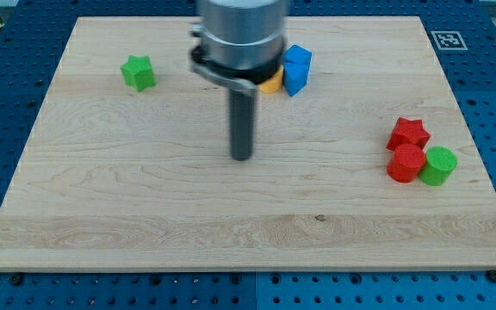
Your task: Push green star into red blocks
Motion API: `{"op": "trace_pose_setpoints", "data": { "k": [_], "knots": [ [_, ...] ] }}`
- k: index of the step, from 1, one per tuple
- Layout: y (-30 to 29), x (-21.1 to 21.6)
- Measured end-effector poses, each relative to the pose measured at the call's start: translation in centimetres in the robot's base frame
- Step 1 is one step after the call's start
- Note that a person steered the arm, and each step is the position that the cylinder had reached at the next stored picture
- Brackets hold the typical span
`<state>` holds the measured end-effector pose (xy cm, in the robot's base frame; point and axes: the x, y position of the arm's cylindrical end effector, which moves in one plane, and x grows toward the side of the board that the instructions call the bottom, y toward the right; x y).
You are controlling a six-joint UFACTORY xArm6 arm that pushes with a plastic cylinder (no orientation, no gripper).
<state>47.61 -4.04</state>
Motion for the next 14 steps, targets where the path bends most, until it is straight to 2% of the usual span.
{"op": "trace_pose_setpoints", "data": {
  "k": [2,3,4,5,7,8,9,10,11,12,13,14],
  "knots": [
    [-15.9,-6.7],
    [-19.5,-10.6],
    [-19.6,-14.0],
    [-18.1,-15.2],
    [-10.1,-12.5],
    [-11.2,-14.9],
    [-9.8,-15.2],
    [-5.0,-10.3],
    [-1.1,-7.3],
    [-2.0,-7.3],
    [-5.3,-7.0],
    [-3.7,-5.7]
  ]
}}
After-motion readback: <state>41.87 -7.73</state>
